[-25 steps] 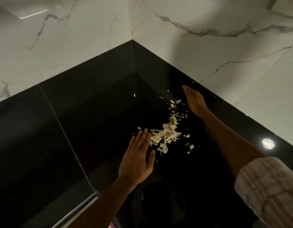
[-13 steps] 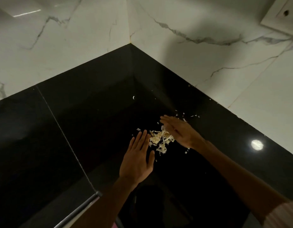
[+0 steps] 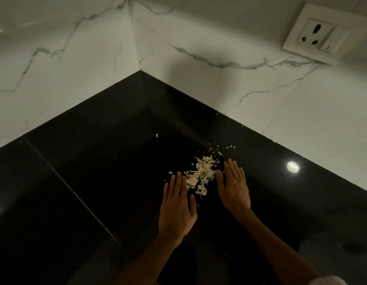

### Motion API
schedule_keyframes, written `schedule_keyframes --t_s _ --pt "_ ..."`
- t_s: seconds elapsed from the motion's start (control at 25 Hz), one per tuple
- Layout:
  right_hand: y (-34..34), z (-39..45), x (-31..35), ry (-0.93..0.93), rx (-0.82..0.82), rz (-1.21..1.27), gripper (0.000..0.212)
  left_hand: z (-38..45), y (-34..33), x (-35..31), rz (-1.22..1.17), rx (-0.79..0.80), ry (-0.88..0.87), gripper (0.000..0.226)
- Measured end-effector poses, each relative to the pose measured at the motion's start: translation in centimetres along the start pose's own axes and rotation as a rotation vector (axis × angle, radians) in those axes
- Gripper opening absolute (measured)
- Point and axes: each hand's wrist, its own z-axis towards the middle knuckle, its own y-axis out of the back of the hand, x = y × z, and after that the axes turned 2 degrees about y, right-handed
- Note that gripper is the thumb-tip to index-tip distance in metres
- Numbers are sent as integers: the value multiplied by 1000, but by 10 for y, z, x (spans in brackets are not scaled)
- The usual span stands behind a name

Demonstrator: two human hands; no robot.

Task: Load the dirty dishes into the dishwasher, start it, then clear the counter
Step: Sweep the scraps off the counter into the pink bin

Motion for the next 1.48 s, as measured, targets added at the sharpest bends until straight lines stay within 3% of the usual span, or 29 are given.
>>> schedule_keyframes --t_s 0.16,0.32,0.6,0.76,0.88,1.0,1.16,1.24,1.36,1.48 --pt "-2 1 -1 -1 -58 23 70 1 -6 2 -15 -21 -5 61" --pt "0 0 1 -21 -114 67 54 2 -8 6 -88 -34 -23 61" --pt "-2 3 0 -25 -162 98 48 -3 6 35 -606 9 -116 62" --pt "1 4 2 -39 -159 123 47 69 33 89 -391 -3 -81 73" --pt "1 3 3 -46 -182 138 46 158 56 119 -65 178 -30 84" --pt "0 4 4 -42 -215 139 45 195 55 115 152 312 -157 83" --pt "0 2 4 -42 -214 137 44 144 38 83 193 308 -447 74" --pt "2 3 5 -47 -197 144 45 103 34 64 156 315 -513 73" --pt "5 1 6 -47 -165 165 46 56 26 42 104 333 -506 75" --pt "9 -1 7 -145 -178 331 49 52 22 40 30 249 -395 77"
